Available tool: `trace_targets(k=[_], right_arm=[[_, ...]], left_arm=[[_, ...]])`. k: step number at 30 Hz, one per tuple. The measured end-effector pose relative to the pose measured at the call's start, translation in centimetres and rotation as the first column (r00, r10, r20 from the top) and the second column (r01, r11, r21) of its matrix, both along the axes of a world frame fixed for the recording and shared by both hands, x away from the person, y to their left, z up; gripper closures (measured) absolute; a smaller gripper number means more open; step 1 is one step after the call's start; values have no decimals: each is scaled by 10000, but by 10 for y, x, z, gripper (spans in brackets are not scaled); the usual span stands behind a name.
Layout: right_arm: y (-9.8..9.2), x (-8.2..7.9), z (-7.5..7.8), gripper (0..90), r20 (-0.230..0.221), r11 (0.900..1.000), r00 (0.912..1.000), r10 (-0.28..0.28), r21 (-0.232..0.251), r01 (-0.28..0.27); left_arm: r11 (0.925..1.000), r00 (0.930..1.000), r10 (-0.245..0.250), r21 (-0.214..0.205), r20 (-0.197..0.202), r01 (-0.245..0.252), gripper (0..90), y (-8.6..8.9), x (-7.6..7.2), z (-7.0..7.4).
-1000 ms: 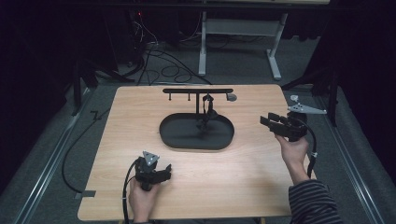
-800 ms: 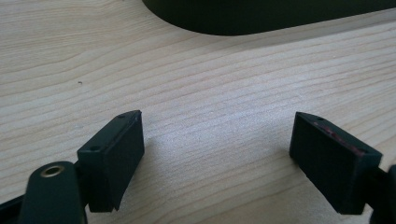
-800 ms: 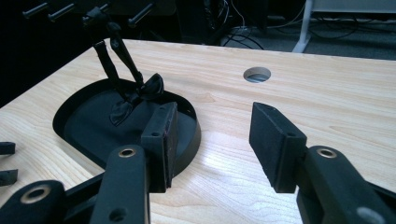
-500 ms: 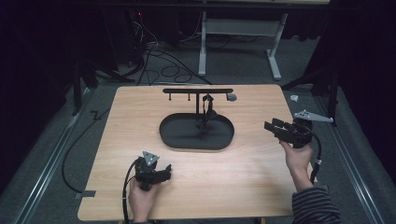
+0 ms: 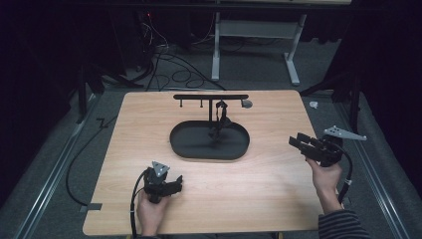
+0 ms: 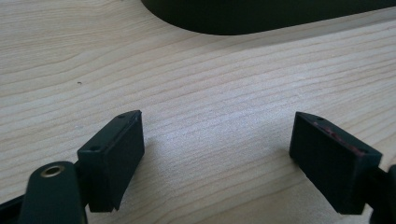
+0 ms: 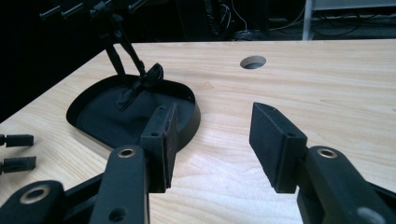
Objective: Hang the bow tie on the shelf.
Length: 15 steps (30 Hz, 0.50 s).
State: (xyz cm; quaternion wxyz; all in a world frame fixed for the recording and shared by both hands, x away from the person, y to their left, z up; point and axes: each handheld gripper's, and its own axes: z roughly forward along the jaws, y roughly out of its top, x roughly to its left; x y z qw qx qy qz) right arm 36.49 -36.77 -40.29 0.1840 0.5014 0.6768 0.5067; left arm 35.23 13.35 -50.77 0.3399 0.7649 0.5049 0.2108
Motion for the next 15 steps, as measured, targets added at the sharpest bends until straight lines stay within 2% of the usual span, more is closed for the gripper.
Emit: trace_targets(k=[8,11,15], right_arm=[[8,-13,-14,540,20,9995,10000,-13,-323,13],[12,-14,-20,540,-152,9996,9999,-30,-297,25],[18,-19,-24,543,-119,9995,9999,-69,-297,65]], left_arm=[[10000,10000,54,-58,33,-54,203,2,-2,0],[9999,9999,129,-66,32,-129,206,3,-1,0],[10000,10000,30,-4,19,-30,204,2,-1,0]])
